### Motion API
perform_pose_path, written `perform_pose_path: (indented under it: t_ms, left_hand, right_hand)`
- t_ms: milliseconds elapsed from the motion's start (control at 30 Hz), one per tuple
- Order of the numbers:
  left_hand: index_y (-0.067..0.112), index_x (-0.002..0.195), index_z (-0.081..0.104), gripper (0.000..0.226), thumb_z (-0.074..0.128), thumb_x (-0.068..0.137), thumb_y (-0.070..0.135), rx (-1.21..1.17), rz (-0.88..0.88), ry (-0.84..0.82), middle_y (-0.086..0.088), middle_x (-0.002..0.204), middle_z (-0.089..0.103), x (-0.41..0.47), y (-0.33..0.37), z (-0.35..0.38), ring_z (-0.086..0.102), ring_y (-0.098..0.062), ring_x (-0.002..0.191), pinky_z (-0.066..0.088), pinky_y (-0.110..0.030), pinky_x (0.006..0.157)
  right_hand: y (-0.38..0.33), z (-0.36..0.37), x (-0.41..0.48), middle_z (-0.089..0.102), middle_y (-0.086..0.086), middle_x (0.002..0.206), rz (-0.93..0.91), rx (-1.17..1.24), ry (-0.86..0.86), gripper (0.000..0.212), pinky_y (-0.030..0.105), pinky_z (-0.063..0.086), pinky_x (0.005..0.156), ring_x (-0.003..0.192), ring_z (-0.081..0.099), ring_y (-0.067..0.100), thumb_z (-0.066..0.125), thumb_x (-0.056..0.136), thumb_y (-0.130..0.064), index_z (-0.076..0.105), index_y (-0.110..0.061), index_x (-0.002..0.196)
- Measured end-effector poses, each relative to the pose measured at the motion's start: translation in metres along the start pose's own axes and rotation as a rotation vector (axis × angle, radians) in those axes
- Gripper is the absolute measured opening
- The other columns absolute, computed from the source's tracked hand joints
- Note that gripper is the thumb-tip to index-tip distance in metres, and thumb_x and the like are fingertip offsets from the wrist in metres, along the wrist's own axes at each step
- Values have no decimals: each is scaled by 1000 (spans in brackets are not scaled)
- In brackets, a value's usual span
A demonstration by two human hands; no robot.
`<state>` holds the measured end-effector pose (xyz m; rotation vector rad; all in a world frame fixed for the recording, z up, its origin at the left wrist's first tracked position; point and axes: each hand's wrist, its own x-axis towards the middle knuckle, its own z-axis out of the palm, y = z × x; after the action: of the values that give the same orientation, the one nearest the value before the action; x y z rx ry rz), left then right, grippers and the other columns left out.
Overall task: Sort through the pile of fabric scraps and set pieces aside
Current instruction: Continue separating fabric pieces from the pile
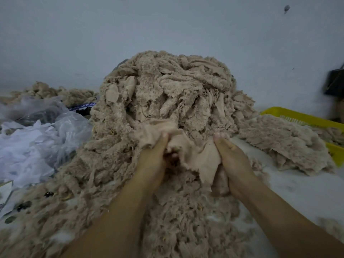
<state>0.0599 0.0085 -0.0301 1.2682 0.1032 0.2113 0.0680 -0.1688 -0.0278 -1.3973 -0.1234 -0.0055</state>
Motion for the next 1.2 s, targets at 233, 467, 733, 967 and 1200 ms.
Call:
perform_pose_path:
  t_ms: [233, 467, 733, 967, 1200]
  left_hand:
    - [46, 86, 76, 50, 63, 61, 87, 484, 40, -386, 22, 92, 75, -27, -8, 16, 71, 3, 87, 57, -15, 73]
    - [33, 88, 71, 27, 68, 79, 59, 385, 148, -16, -5, 97, 76, -15, -13, 16, 71, -23, 95, 57, -47, 89]
    - [16, 115, 72, 33, 64, 94, 41, 181, 98, 179, 1, 101, 76, -6, -8, 9, 72, -14, 96, 59, -34, 86]
    - [20, 83, 72, 36, 62, 91, 54, 295, 71, 190, 5, 74, 76, -9, -10, 11, 72, -9, 72, 57, -30, 74]
    - [21, 93, 65, 24, 50, 103, 37, -30, 34, 384, 7, 72, 71, 1, -1, 3, 66, -10, 67, 53, -25, 64]
  right_hand:
    - [6, 8, 0, 76, 7, 82, -152, -151, 45, 42, 37, 59, 69, 79, 73, 22, 54, 89, -57, 75, -21, 84]
    - [5, 11, -6, 73, -11, 85, -95, -152, -172, 39, 19, 54, 64, 79, 70, 4, 60, 74, -66, 66, -33, 93]
    - [9, 9, -1, 60, 15, 82, 76, -77, -99, 35, 51, 59, 81, 78, 63, 30, 62, 94, -42, 64, -8, 102]
    - [15, 21, -13, 76, -11, 90, -106, -283, -314, 37, 32, 58, 74, 84, 71, 5, 56, 82, -68, 75, -39, 95]
    - [9, 15, -13, 63, -22, 67, -131, -272, -225, 37, 9, 41, 53, 54, 55, -8, 44, 79, -76, 69, -51, 90]
